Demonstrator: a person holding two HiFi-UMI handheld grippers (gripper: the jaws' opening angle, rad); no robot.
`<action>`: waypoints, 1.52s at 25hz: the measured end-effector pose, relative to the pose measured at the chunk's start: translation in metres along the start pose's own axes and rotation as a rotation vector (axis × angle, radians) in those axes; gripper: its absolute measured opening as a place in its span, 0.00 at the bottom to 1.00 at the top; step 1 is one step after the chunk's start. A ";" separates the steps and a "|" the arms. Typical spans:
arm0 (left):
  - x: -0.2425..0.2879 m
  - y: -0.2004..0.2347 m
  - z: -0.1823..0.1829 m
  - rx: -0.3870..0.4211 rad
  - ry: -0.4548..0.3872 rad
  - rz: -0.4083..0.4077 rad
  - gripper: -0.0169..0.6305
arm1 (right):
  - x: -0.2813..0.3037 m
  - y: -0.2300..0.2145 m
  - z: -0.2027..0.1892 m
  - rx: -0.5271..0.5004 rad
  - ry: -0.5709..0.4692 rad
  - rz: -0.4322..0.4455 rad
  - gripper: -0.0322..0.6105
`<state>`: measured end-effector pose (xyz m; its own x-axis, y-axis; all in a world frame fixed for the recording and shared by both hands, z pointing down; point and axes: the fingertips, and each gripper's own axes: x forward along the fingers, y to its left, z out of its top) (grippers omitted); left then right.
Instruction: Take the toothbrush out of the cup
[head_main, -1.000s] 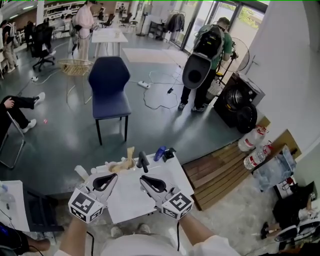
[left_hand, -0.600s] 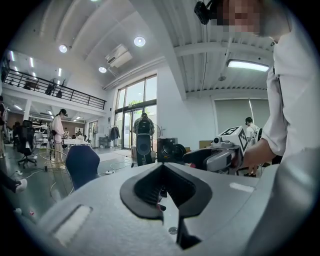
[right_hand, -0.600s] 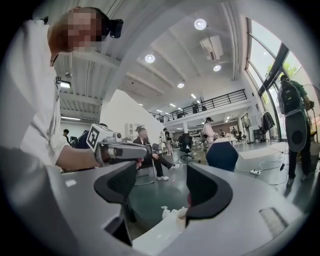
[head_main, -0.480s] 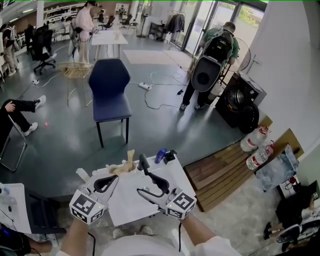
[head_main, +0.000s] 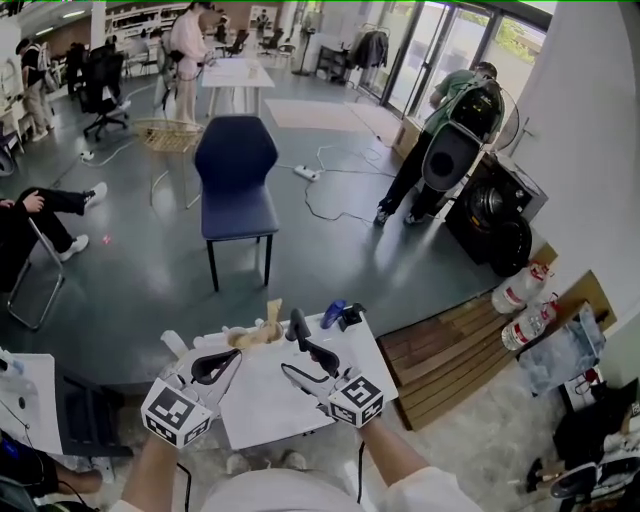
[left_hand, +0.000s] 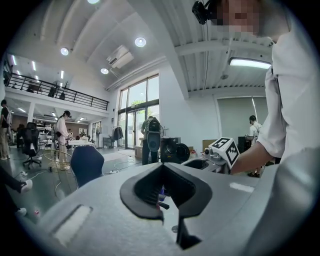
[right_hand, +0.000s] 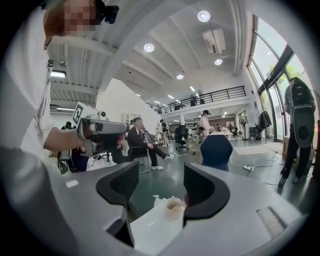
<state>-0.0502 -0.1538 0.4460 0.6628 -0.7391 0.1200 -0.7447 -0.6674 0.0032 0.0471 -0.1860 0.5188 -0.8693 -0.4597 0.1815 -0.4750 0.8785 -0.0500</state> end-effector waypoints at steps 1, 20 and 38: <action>-0.002 0.001 0.000 0.000 0.001 0.006 0.03 | 0.004 -0.004 -0.004 0.004 0.008 -0.004 0.49; -0.043 0.012 -0.004 -0.004 0.026 0.120 0.03 | 0.076 -0.080 -0.100 0.097 0.195 -0.165 0.40; -0.069 0.040 -0.013 -0.016 0.069 0.195 0.04 | 0.130 -0.125 -0.157 0.231 0.321 -0.313 0.36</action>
<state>-0.1267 -0.1287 0.4512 0.4998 -0.8456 0.1873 -0.8597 -0.5106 -0.0111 0.0147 -0.3350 0.7032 -0.6115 -0.6016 0.5139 -0.7557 0.6366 -0.1540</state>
